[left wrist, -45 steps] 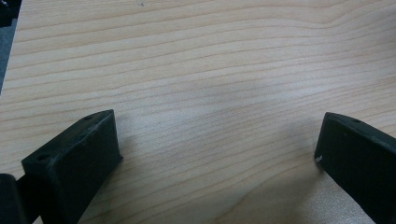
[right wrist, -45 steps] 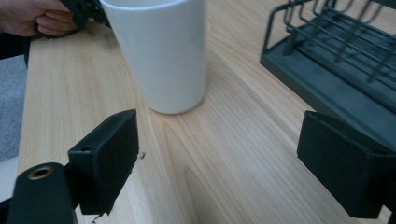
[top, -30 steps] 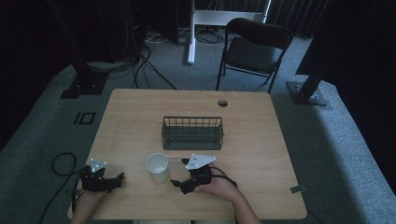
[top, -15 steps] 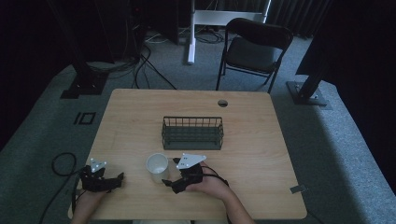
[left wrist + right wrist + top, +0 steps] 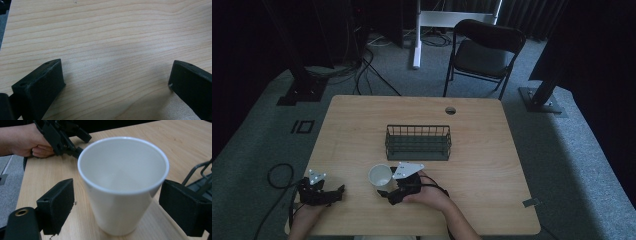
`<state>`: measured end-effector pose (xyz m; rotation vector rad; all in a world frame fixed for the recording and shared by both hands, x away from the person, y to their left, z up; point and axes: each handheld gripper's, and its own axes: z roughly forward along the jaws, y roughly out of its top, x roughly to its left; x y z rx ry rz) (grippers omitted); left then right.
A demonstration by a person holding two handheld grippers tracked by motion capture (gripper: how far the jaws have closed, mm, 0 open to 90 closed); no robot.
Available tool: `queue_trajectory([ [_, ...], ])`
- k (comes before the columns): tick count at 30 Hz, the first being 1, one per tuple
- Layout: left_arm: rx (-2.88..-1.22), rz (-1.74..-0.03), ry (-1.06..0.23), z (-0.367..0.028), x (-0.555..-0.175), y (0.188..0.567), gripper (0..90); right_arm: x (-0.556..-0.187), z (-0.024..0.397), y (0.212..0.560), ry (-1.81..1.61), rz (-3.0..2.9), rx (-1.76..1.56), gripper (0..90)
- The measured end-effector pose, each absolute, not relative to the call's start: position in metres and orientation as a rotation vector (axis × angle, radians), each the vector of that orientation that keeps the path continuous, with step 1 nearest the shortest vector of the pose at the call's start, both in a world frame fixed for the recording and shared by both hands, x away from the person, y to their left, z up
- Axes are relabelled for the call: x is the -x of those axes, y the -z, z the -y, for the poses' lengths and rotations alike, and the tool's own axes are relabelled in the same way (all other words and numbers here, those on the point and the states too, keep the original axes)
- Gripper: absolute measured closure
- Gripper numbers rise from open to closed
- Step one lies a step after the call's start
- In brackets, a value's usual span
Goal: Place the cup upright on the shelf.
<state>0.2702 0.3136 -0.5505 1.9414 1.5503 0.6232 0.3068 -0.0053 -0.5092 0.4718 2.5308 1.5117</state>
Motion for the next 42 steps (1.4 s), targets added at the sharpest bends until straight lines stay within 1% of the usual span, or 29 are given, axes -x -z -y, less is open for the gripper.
queue_trajectory([
  [15,-1.941,-1.550,-0.623,-0.314,-0.270,0.551,0.1,-0.314,-0.012,0.508,-1.513,-2.522,-0.446,12.9],
  [18,-1.941,-1.550,-0.623,-0.314,-0.270,0.551,0.1,-0.315,-0.013,0.507,-1.516,-2.514,-0.445,14.4],
  [20,-1.941,-1.550,-0.623,-0.314,-0.270,0.551,0.1,-0.315,-0.014,0.506,-1.522,-2.495,-0.451,19.1],
  [25,-1.941,-1.551,-0.623,-0.314,-0.270,0.550,0.1,-0.314,-0.016,0.503,-1.490,-2.497,-0.424,19.6],
  [42,-1.942,-1.550,-0.621,-0.314,-0.270,0.550,0.1,-0.323,-0.017,0.469,-1.553,-2.441,-0.454,19.7],
])
